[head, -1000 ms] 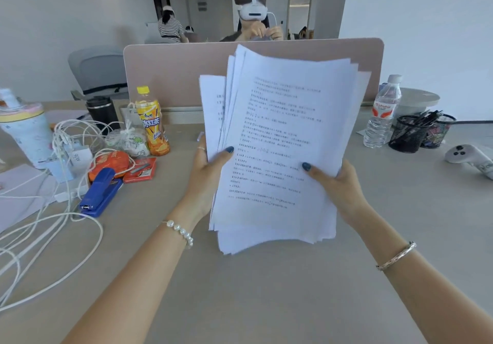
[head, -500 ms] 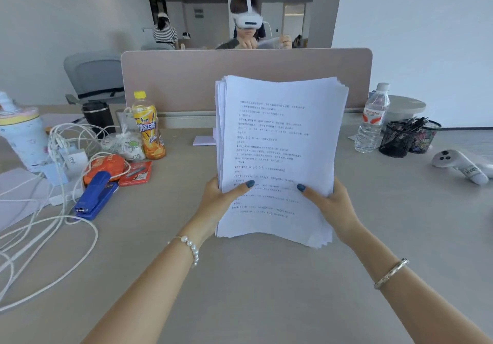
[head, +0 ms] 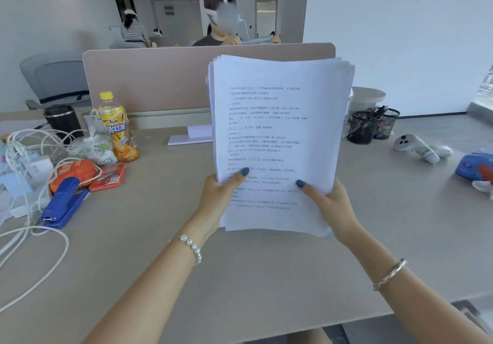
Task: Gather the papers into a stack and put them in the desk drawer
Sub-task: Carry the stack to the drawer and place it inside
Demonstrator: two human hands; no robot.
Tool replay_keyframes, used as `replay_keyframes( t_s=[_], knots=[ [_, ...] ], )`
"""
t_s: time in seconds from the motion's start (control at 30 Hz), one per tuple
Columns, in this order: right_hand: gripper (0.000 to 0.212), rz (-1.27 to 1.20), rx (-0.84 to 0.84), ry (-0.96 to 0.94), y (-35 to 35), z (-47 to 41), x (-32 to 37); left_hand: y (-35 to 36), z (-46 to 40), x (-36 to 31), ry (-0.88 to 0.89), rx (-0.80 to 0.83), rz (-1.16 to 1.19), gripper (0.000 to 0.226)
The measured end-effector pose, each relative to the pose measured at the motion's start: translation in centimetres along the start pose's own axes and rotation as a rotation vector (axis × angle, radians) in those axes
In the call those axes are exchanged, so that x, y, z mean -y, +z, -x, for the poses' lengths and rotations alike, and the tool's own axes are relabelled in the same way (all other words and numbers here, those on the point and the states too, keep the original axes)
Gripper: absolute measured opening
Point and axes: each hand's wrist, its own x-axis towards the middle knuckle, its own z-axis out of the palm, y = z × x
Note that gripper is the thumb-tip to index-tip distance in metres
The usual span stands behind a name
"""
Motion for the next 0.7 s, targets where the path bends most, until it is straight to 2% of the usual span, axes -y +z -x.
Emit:
replay_keyframes(
  t_s=[0.17, 0.33, 0.5, 0.7],
  knots=[
    [0.035, 0.036, -0.097, -0.046, -6.4, 1.3, 2.2, 6.0, 1.5, -0.5, -0.01, 0.035, 0.147, 0.013],
    [0.008, 0.146, -0.222, -0.079, -14.0, 4.7, 3.5, 13.5, 4.3, 0.8, -0.106, 0.083, 0.22, 0.024],
    [0.02, 0.228, -0.408, -0.065, -21.6, 9.4, 4.0, 20.5, 7.6, 2.2, -0.17, 0.327, 0.2, 0.014],
    [0.011, 0.317, -0.561, 0.046, -30.3, 16.2, 4.0, 27.8, 10.2, 4.0, -0.185, 0.586, 0.125, 0.03]
  ],
)
